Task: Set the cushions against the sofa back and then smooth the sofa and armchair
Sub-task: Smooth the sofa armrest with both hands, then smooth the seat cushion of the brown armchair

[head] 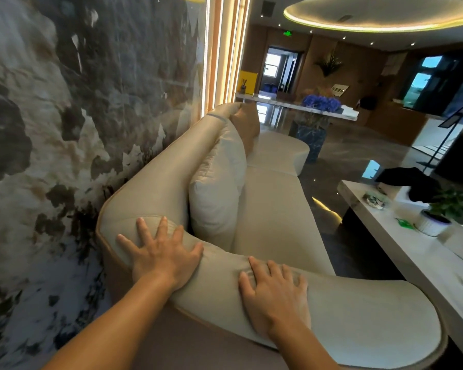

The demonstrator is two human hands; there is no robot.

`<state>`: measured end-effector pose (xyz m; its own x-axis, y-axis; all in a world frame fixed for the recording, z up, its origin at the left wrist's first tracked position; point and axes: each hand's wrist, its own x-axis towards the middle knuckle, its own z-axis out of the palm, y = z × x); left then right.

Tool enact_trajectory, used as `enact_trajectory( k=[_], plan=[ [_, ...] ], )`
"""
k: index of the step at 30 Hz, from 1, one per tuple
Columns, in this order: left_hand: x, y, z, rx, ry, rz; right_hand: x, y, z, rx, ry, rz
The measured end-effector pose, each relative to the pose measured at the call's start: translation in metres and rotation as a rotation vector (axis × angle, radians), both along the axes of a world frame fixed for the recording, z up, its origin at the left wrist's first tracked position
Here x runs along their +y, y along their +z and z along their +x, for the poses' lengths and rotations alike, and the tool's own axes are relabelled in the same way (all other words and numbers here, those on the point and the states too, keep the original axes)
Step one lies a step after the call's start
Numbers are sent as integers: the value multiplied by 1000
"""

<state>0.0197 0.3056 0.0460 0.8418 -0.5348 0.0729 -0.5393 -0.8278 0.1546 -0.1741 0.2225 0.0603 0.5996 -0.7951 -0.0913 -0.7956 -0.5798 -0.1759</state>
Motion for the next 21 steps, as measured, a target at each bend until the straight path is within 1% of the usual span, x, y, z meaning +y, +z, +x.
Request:
enact_trajectory(
  k=[3, 7, 10, 12, 14, 15, 17, 19, 20, 21],
  plan=[
    [4, 1, -2, 18, -33, 12, 1, 0, -2, -10, 10, 10],
    [18, 4, -20, 101, -122, 16, 9, 2, -12, -39, 37, 16],
    [39, 4, -51, 154, -199, 56, 34, 0, -37, 11, 73, 27],
    [59, 18, -71, 223, -255, 158, 47, 15, -57, 64, 111, 123],
    [71, 50, -92, 322, -309, 332, 49, 50, -76, 172, 129, 287],
    [74, 74, -105, 371, -323, 409, 50, 72, -86, 208, 105, 395],
    [82, 126, -138, 497, -338, 528, 66, 114, -112, 206, 18, 574],
    [91, 168, -188, 626, -302, 577, 94, 147, -152, 146, -18, 659],
    [96, 185, -215, 616, -331, 609, 110, 161, -176, 129, -13, 666],
    [101, 199, -242, 562, -401, 659, 125, 174, -203, 117, -5, 654]
  ],
)
